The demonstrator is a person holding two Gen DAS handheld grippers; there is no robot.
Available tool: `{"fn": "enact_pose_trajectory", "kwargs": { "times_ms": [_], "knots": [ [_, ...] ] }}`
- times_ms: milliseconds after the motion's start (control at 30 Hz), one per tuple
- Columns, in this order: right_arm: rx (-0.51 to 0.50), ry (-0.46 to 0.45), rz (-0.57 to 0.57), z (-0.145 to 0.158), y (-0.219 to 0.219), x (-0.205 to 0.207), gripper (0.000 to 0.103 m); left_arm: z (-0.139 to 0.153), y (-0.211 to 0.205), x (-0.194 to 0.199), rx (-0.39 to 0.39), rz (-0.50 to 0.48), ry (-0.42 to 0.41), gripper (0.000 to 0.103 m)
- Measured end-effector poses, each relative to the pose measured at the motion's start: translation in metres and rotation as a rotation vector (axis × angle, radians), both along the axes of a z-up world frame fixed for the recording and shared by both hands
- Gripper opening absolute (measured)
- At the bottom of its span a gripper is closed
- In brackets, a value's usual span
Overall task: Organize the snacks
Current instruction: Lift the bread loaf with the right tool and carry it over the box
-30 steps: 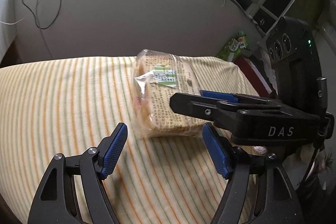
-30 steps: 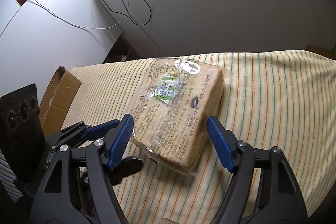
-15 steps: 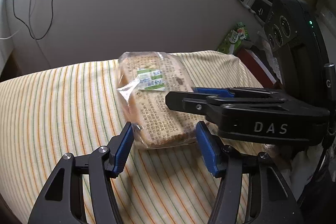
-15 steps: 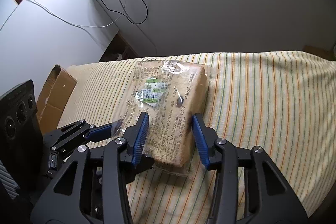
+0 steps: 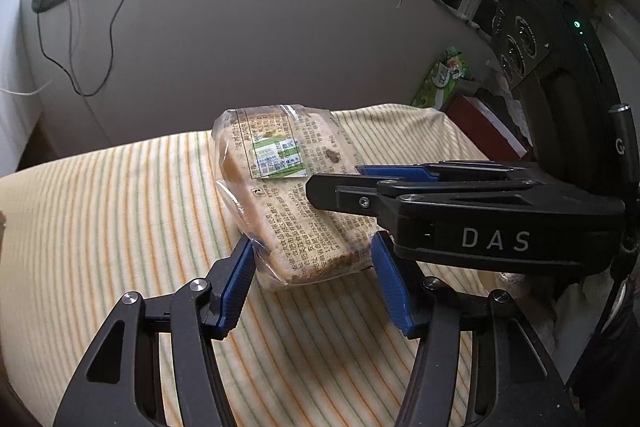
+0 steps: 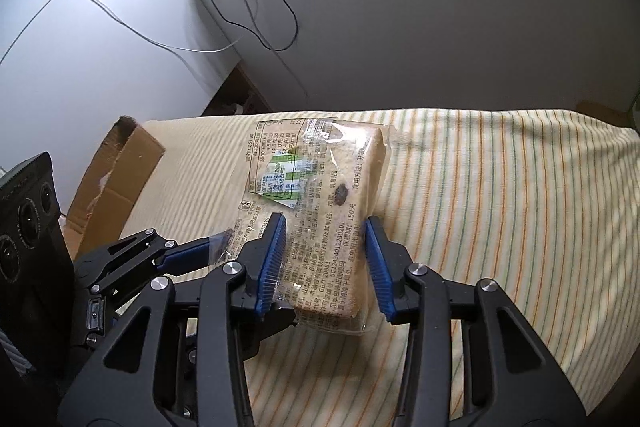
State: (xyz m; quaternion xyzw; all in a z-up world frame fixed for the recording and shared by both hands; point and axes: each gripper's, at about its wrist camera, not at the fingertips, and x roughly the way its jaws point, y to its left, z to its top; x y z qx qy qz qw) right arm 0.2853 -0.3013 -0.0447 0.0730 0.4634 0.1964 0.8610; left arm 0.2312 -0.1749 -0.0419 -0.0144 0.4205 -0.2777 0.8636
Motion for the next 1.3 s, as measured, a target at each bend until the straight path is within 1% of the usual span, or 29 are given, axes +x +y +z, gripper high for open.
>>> {"fn": "enact_pose_trajectory", "kwargs": {
  "times_ms": [267, 467, 667, 833, 1100, 1300],
  "knots": [
    [-0.001, -0.045, 0.039, 0.022, 0.019, -0.024, 0.042, 0.019, 0.018, -0.027, 0.003, 0.033, -0.063, 0.058],
    [0.003, -0.078, 0.082, 0.037, 0.053, -0.040, 0.042, 0.034, 0.046, -0.046, 0.000, 0.082, -0.105, 0.058],
    [0.001, -0.108, 0.167, 0.052, 0.109, -0.049, 0.042, 0.046, 0.093, -0.064, -0.002, 0.166, -0.143, 0.058],
    [0.010, -0.117, 0.248, 0.057, 0.160, -0.051, 0.042, 0.054, 0.145, -0.079, -0.008, 0.255, -0.155, 0.058],
    [0.028, -0.108, 0.385, 0.057, 0.249, -0.054, 0.042, 0.053, 0.214, -0.096, 0.002, 0.399, -0.165, 0.058],
    [0.028, -0.101, 0.459, 0.054, 0.298, -0.055, 0.042, 0.050, 0.257, -0.107, 0.010, 0.486, -0.164, 0.057]
  ]
}}
